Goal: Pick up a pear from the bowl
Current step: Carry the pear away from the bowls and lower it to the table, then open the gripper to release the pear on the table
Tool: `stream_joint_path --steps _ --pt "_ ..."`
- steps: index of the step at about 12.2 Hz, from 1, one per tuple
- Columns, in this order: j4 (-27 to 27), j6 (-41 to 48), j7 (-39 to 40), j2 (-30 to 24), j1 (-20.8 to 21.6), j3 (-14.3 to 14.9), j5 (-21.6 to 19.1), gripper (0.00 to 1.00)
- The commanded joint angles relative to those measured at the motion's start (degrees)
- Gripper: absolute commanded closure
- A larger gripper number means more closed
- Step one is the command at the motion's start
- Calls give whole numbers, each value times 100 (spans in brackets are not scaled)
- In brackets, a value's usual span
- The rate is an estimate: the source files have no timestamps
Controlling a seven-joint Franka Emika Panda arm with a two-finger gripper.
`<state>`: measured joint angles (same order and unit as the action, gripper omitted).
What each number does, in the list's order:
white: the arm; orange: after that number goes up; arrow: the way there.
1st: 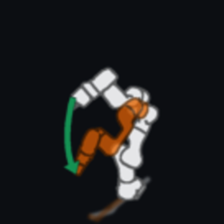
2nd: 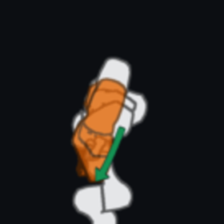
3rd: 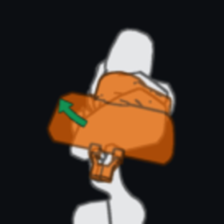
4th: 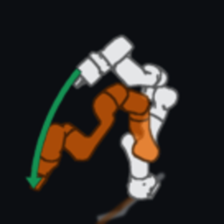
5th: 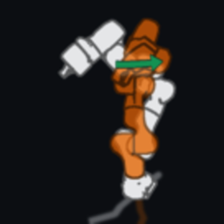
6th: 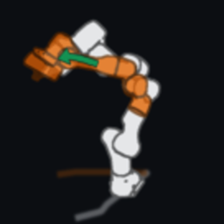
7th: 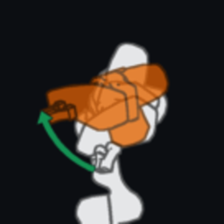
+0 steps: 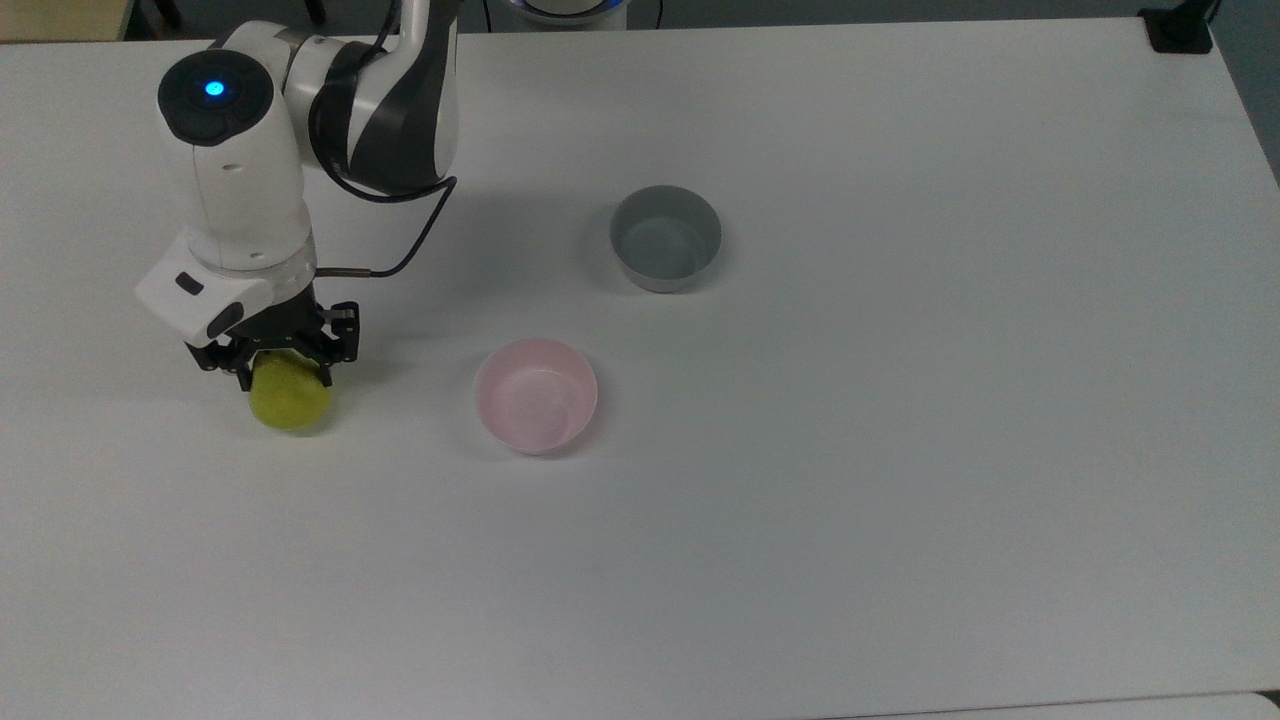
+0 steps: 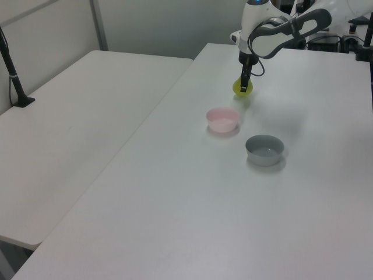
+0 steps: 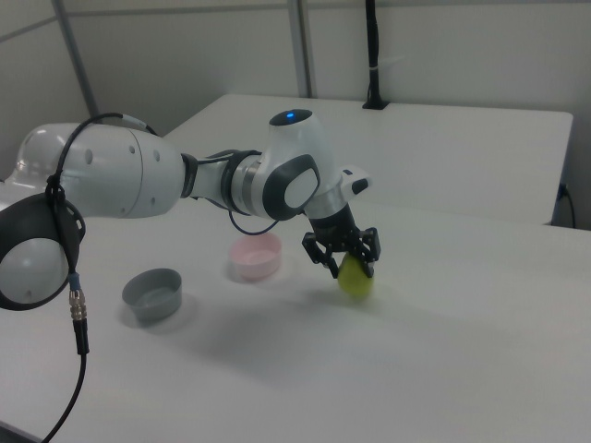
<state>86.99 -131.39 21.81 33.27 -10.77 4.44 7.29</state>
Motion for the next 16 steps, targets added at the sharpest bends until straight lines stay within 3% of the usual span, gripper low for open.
stream_joint_path --steps 1,3,6,11,16 --pt "-68 -256 25 84 22 13 -52 44" --pt "-68 -256 -106 75 22 13 -52 21" --pt "-77 -256 -247 66 31 13 -34 1" --pt "-86 -168 -650 -337 66 -5 -34 0" --pt "-68 1752 -1835 -1320 925 -67 -8 0"
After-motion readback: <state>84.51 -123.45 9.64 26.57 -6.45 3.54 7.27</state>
